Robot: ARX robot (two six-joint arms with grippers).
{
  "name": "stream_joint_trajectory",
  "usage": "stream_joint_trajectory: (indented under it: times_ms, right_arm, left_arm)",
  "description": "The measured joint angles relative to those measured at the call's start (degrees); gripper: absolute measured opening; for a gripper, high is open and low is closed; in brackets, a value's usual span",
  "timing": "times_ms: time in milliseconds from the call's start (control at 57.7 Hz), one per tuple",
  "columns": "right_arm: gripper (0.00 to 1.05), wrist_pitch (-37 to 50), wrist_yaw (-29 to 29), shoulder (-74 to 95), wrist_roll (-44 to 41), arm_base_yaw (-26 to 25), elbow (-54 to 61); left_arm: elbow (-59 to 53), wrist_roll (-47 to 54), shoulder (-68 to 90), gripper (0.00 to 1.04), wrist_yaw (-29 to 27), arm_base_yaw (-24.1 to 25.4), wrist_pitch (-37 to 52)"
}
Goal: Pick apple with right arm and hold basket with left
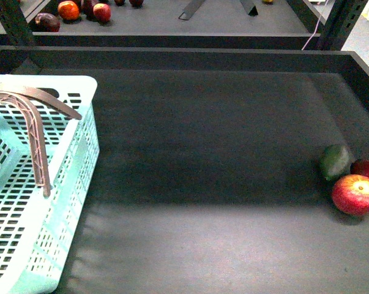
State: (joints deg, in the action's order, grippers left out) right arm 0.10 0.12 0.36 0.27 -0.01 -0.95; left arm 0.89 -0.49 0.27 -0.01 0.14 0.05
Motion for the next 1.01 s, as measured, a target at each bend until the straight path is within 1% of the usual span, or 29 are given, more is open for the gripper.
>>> stream_joint_trajectory:
  times_ms: [659, 694, 711, 728, 763, 780, 798, 815, 867, 919, 936, 988, 1006]
  right_arm:
    - [0.96, 0.0, 0.0, 0.0, 0.0, 0.0, 0.0]
    - [0.96, 0.0, 0.0, 0.0, 0.0, 0.0, 0.0]
    - [0.96, 0.0, 0.0, 0.0, 0.0, 0.0, 0.0]
    - [0.96, 0.0, 0.0, 0.0, 0.0, 0.0, 0.0]
    - [0.96, 0.0, -0.1, -0.1, 0.0, 0.0, 0.0]
    - [0.96, 0.0, 0.0, -0.1, 0.0, 0.0, 0.0]
    - [0.96, 0.0, 0.0, -0.1, 0.0, 0.0, 0.0]
    - [0.96, 0.0, -0.1, -0.1, 0.0, 0.0, 0.0]
    - [0.96, 0.0, -0.1, -0.1, 0.0, 0.0, 0.0]
    - [0.96, 0.0, -0.1, -0.1, 0.0, 0.0, 0.0]
    - [0.96, 0.0, -0.1, -0.1, 0.0, 0.0, 0.0]
    - [0.96, 0.0, -0.1, -0.1, 0.0, 0.0, 0.0]
    - [0.96, 0.0, -0.1, -0.1, 0.0, 0.0, 0.0]
  left_arm:
    - [0.0, -0.2, 0.1, 0.98, -0.5, -0.1, -0.1]
    - [1.6, -2.9, 2.2, 0.98, -7.1, -2.5, -4.5]
    - [3.4, -6.2, 5.5, 0.98, -13.8, -4.9, -8.7]
    - [4.5, -9.2, 8.2, 0.98, -19.1, -5.9, -10.7]
    - [6.6, -15.7, 15.0, 0.98, -24.9, -6.0, -11.3]
    - [7.2, -17.3, 17.0, 0.98, -25.4, -5.5, -10.7]
    - [8.2, -20.3, 19.8, 0.98, -24.7, -4.5, -9.5]
    - [9.4, -23.4, 22.4, 0.98, -22.8, -3.3, -8.2]
    - [11.5, -27.2, 27.3, 0.98, -19.6, -1.4, -5.7]
    - [14.0, -32.2, 33.7, 0.98, -14.9, 0.8, -2.3]
    - [14.5, -33.0, 34.8, 0.98, -14.6, 1.2, -1.7]
    - [17.1, -38.8, 42.1, 0.98, -9.5, 3.1, 1.7]
    - [17.6, -39.7, 43.4, 0.98, -8.8, 3.4, 2.3]
